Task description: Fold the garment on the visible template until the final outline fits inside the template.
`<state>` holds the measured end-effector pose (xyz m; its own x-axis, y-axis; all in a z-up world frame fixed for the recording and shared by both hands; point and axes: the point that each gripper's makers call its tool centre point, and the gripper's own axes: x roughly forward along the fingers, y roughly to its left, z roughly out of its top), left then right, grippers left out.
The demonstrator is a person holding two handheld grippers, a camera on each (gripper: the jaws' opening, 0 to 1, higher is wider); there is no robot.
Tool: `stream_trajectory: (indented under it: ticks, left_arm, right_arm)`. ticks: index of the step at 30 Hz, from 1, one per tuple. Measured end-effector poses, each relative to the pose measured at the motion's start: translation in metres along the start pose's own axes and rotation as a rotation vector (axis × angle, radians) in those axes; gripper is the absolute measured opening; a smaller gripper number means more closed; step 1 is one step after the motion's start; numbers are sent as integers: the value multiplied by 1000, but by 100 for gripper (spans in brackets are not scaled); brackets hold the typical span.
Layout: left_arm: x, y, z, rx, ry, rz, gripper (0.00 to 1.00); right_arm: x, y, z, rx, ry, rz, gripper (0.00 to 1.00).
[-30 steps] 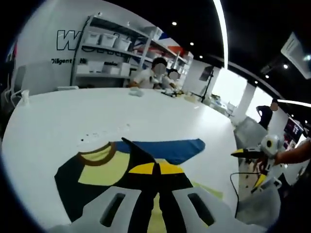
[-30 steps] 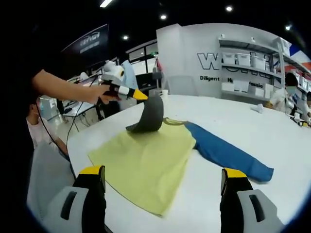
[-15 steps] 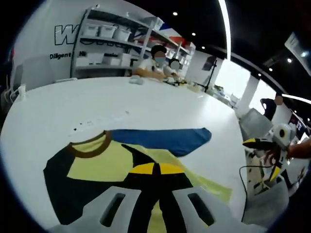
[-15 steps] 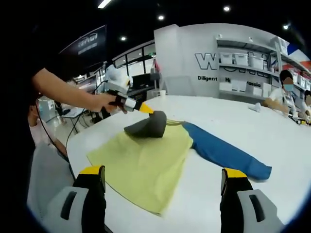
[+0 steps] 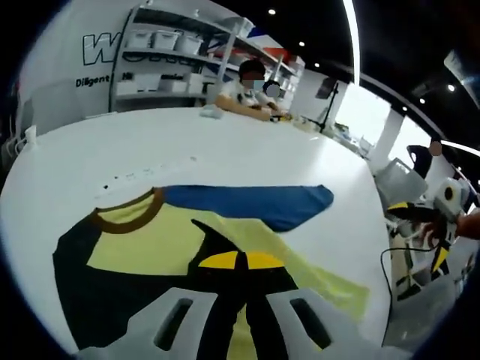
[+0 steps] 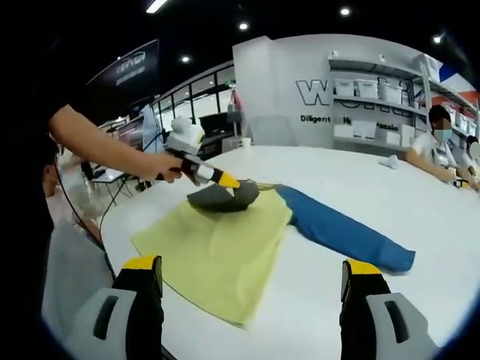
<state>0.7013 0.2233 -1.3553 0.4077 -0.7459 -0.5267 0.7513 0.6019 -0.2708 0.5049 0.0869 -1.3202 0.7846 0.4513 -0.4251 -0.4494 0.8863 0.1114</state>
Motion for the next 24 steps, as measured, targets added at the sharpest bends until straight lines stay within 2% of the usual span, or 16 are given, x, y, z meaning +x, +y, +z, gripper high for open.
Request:
stream_trajectory:
  ticks: [5,8,15,24]
  left_arm:
    - [-2,2,3,13,-23,-3,2]
    - [-4,-1,6,70,-32,-25,3]
    - [-7,-2,15,96,-72,-24,17]
    - [-12,7,14,81,-70,-4,16]
  right_arm:
    - [1,0,1,3,-3,-1,98]
    - [1,1,1,3,-2,1,99]
    - [2,1,1,4,-4,3,99]
    - [1,0,3,6,-11,2,99]
